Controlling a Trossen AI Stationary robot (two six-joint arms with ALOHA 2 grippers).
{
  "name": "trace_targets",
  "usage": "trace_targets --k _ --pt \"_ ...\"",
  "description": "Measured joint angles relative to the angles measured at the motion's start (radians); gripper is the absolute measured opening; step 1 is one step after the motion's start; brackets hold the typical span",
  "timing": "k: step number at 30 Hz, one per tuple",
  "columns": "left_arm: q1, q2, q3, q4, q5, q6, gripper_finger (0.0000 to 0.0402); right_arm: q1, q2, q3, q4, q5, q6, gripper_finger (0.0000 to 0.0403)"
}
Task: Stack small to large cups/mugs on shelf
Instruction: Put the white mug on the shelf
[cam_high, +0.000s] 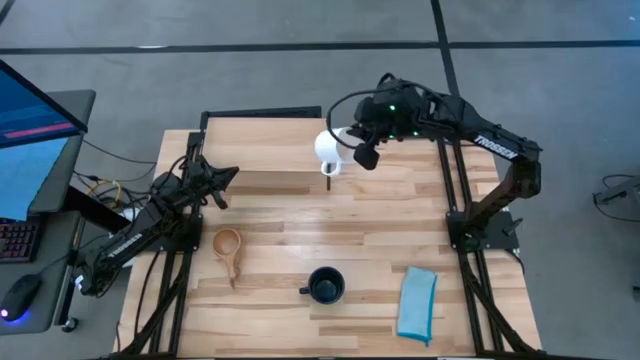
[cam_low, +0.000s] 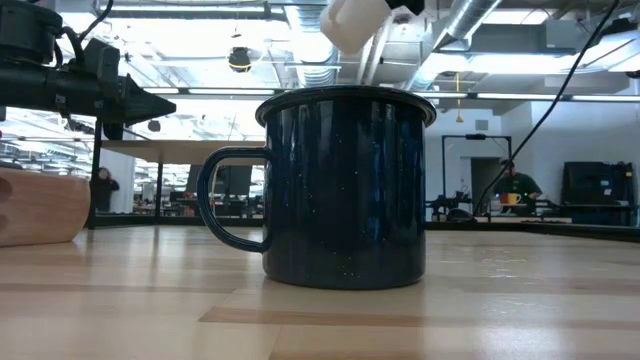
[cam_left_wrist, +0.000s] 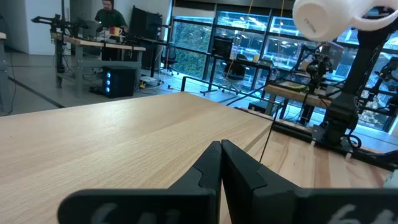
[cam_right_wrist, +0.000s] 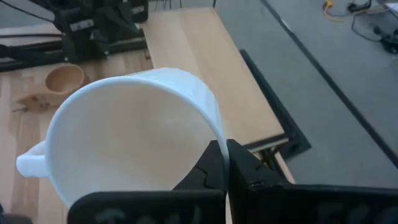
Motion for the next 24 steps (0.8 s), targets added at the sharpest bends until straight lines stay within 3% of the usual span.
trace_targets --k 7,20,24 --pt "0.000 0.000 0.000 0.000 0.001 0.000 0.0000 0.022 0.130 0.097 -0.068 -0.025 -0.015 0.0009" --pt "0.000 -0.001 0.000 0.000 0.003 -0.014 0.0000 0.107 0.442 0.462 -0.290 0.038 -0.218 0.0009" --pt "0.000 -0.001 0.000 0.000 0.003 -0.012 0.0000 0.085 0.446 0.440 -0.259 0.065 -0.240 0.0009"
